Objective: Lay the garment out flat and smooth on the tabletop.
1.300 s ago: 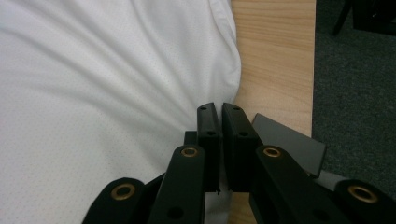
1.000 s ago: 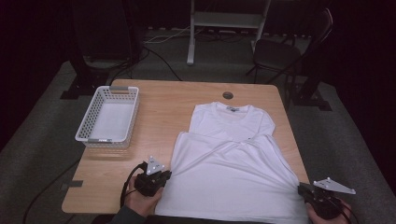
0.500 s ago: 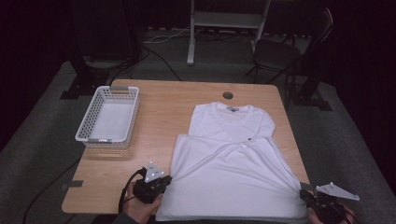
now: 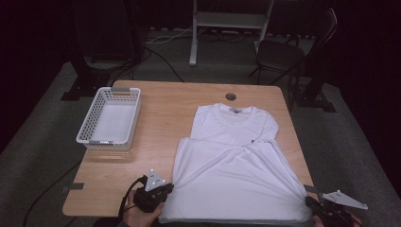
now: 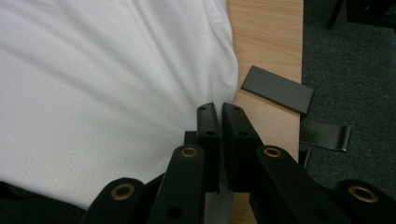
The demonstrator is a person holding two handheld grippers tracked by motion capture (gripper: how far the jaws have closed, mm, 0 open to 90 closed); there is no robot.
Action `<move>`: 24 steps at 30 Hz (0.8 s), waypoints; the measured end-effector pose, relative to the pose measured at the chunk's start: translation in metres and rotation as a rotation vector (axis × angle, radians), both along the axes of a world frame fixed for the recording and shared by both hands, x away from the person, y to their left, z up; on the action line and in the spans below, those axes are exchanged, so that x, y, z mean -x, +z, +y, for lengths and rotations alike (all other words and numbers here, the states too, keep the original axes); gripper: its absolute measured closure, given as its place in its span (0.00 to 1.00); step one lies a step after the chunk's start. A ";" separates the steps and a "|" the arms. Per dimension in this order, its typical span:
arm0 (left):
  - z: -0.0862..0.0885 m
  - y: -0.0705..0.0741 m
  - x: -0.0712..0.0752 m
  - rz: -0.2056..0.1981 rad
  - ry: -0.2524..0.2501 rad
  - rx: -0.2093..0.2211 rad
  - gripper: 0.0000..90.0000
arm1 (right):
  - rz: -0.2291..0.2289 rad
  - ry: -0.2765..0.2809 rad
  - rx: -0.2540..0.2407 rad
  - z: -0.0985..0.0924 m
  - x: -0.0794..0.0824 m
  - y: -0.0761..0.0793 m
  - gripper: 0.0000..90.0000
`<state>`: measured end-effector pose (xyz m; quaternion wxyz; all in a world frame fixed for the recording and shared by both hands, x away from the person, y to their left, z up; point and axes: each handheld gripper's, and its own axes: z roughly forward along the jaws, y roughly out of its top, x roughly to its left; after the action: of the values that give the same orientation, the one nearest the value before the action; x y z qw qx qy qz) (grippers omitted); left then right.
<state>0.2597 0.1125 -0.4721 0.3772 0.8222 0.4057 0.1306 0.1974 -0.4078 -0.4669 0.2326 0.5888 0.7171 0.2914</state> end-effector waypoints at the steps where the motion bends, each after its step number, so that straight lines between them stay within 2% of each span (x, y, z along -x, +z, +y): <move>1: 0.000 0.000 0.001 0.000 -0.003 -0.001 0.98 | 0.001 0.000 0.000 0.000 0.001 0.000 0.95; 7: 0.002 0.001 0.005 -0.007 -0.004 0.007 0.97 | -0.001 0.002 0.006 0.001 0.005 0.001 0.94; 13: 0.002 0.005 -0.003 -0.026 0.017 0.014 0.89 | -0.029 0.008 0.015 0.002 0.000 0.005 0.85; 19: 0.000 0.008 -0.018 -0.049 0.044 0.009 0.81 | -0.060 0.029 0.032 0.006 -0.015 0.012 0.82; 24: -0.003 0.001 -0.034 -0.047 0.063 -0.003 0.77 | -0.075 0.041 0.032 0.009 -0.035 0.010 0.79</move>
<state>0.2939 0.1095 -0.4713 0.3813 0.8062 0.4224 0.1622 0.2323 -0.3987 -0.4568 0.2626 0.5589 0.7245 0.3062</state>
